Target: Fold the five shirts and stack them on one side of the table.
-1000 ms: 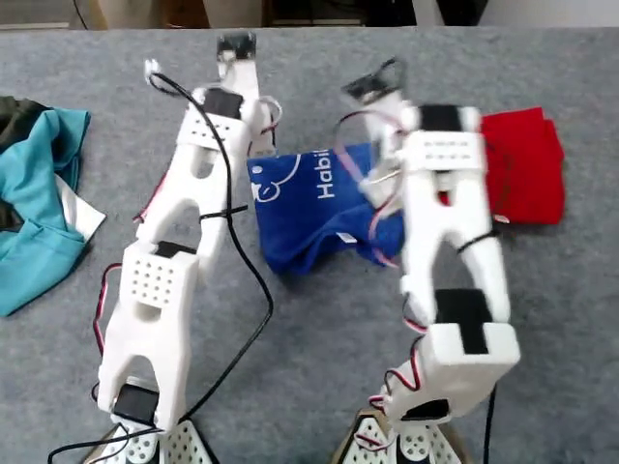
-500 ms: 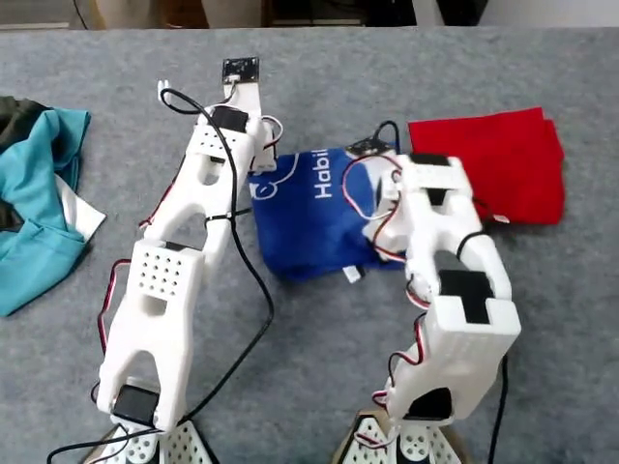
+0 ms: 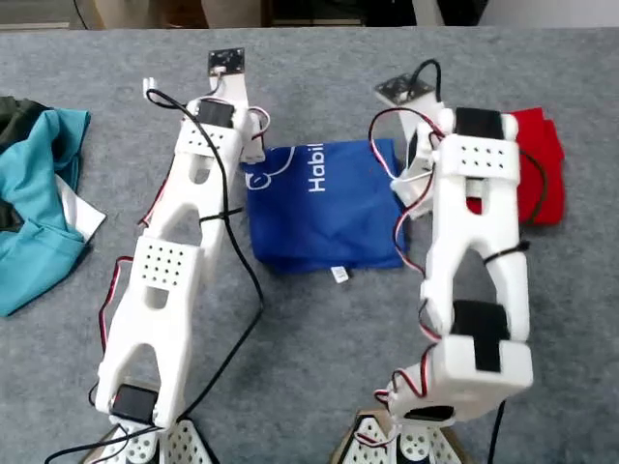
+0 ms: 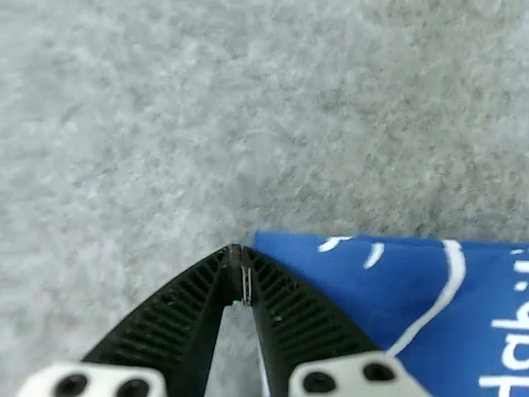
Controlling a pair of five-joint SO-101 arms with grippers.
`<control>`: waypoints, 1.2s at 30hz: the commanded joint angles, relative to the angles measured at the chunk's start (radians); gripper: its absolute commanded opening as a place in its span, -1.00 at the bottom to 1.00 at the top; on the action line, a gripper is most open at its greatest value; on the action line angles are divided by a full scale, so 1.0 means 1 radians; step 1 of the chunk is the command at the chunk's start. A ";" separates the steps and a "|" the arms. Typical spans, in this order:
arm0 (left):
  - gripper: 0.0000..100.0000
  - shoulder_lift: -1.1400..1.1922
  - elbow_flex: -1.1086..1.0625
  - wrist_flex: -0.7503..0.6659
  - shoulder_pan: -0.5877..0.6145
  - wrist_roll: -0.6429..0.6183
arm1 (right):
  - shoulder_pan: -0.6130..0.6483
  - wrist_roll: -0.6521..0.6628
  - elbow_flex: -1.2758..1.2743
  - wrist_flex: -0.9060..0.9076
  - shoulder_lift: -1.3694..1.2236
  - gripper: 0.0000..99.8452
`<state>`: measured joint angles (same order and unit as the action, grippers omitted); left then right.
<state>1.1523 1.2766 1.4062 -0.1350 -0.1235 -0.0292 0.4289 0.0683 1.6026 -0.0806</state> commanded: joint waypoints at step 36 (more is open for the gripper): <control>-0.96 -0.535 -0.203 0.358 0.095 0.505 | 0.209 -1.060 -0.289 -0.404 -0.073 -0.11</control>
<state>0.7242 1.1324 1.7499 -0.0292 0.3368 0.1672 -0.5715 -0.3368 1.2129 -0.0913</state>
